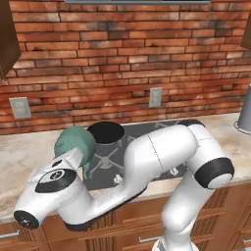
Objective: Pick the kettle from the counter and place it on a stove burner. Then turn the burner on.
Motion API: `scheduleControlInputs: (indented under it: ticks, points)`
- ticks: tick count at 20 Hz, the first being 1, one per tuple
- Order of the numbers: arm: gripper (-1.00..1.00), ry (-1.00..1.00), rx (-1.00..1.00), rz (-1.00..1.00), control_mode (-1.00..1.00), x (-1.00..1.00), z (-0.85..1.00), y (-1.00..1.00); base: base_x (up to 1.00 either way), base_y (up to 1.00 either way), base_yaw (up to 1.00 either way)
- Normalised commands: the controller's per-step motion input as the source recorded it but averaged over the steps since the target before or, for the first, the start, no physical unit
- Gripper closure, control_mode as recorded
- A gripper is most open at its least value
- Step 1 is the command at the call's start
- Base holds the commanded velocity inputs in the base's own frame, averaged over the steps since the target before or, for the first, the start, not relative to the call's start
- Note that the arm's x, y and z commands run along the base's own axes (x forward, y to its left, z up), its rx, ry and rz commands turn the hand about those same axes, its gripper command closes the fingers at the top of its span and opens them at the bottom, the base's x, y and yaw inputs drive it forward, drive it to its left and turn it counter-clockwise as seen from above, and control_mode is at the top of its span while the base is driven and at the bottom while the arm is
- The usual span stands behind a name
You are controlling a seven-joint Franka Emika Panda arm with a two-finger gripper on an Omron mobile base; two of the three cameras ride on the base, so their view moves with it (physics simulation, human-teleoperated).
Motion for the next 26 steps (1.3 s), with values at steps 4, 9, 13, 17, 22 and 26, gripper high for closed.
scheduleControlInputs:
  ticks: [4,9,13,17,22,26]
  points:
    - [1.00,-0.14,0.47,-0.18,-1.00,-0.02,0.59,-1.00,0.00,0.00,0.00]
    - [1.00,0.00,0.52,-0.33,-1.00,0.05,0.94,-1.00,0.00,0.00,0.00]
    - [1.00,0.00,0.58,-0.34,-1.00,0.08,0.64,-1.00,0.00,0.00,0.00]
    - [1.00,0.01,0.57,-0.32,-1.00,0.15,0.39,-1.00,0.00,0.00,0.00]
    - [1.00,0.01,0.59,-0.23,-1.00,0.38,0.29,-1.00,0.00,0.00,0.00]
    - [1.00,0.12,0.49,-0.20,-1.00,0.66,0.41,-1.00,0.00,0.00,0.00]
